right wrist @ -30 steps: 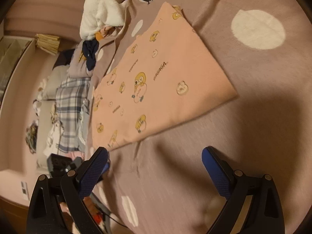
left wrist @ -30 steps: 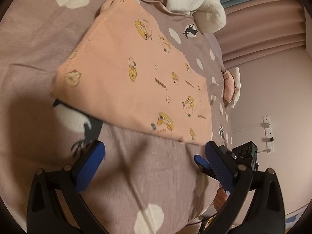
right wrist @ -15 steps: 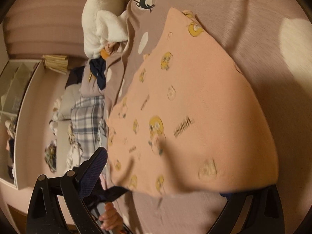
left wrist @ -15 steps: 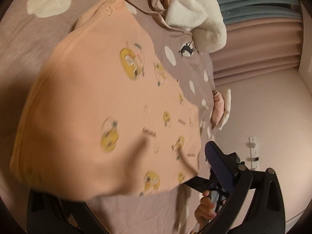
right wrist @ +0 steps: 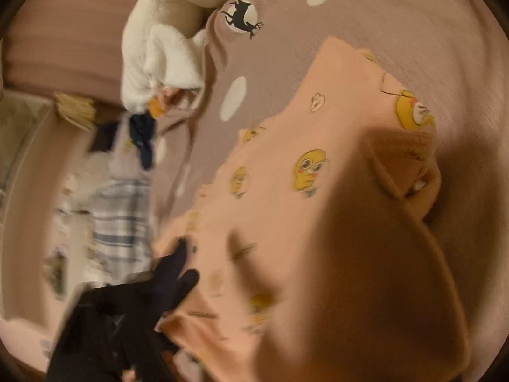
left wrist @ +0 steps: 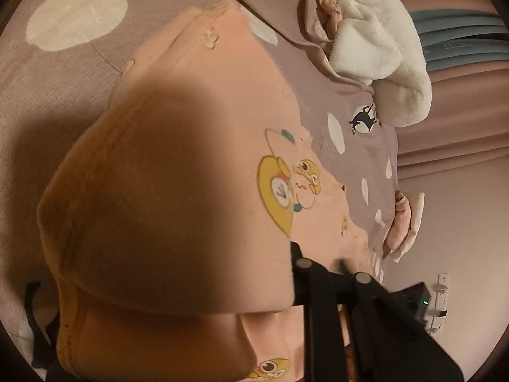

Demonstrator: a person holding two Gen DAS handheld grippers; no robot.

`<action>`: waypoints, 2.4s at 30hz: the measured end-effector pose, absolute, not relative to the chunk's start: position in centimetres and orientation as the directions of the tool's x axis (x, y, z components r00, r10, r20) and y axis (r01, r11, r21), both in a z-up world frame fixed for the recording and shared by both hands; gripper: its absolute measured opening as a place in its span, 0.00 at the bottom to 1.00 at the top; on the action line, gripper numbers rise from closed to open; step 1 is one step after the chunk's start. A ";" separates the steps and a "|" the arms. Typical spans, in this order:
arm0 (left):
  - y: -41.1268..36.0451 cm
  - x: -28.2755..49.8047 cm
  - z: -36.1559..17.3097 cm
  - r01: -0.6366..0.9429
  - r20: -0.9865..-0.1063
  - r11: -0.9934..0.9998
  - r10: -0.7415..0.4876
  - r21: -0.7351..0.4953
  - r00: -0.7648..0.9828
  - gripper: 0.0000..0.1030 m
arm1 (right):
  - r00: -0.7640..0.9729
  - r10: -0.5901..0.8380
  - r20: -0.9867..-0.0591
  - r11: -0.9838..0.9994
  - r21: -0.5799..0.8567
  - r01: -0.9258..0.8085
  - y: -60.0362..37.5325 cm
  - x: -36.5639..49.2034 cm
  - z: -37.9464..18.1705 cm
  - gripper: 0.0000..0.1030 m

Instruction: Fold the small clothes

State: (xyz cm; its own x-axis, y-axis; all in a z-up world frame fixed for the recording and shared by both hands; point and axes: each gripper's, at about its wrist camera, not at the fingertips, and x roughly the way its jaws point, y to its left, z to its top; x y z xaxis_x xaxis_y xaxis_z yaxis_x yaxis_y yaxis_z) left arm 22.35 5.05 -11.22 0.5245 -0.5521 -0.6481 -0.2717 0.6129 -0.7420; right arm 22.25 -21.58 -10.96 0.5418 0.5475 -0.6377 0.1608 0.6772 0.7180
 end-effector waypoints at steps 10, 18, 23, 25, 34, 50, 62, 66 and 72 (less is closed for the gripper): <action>5.0 20.1 -8.7 -0.271 -0.665 0.634 -0.540 -0.724 0.516 0.13 | 0.545 0.661 -0.516 0.523 0.838 0.159 -24.4 19.3 -11.3 0.14; 6.2 13.5 -8.3 -0.276 -0.665 0.627 -0.550 -0.729 0.506 0.13 | 0.505 0.673 -0.540 0.577 0.811 0.099 -23.6 12.4 -9.8 0.14; 6.3 10.0 -9.5 -0.301 -0.702 0.655 -0.518 -0.693 0.489 0.13 | 0.476 0.618 -0.626 0.668 0.737 0.104 -23.1 8.3 -10.6 0.14; 6.4 9.2 -9.2 -0.293 -0.696 0.656 -0.514 -0.696 0.502 0.13 | 0.487 0.616 -0.619 0.662 0.742 0.107 -23.6 6.8 -10.8 0.14; 7.1 6.3 -6.4 -0.238 -0.712 0.729 -0.450 -0.641 0.539 0.12 | 0.512 0.601 -0.614 0.659 0.743 0.117 -24.1 5.9 -9.2 0.11; 9.1 1.3 -8.1 -0.244 -0.792 0.819 -0.354 -0.519 0.497 0.08 | 0.484 0.528 -0.698 0.753 0.648 0.115 -24.1 3.0 -10.1 0.07; 9.5 0.4 -8.6 -0.229 -0.824 0.871 -0.284 -0.436 0.489 0.08 | 0.474 0.447 -0.759 0.829 0.551 0.101 -24.2 1.8 -9.8 0.07; 9.3 0.1 -8.2 -0.216 -0.824 0.882 -0.268 -0.418 0.500 0.08 | 0.479 0.409 -0.777 0.860 0.504 0.083 -24.0 1.4 -9.2 0.07; 9.4 -0.5 -8.4 -0.213 -0.839 0.901 -0.235 -0.377 0.490 0.08 | 0.469 0.385 -0.795 0.876 0.475 0.087 -24.2 1.1 -9.4 0.07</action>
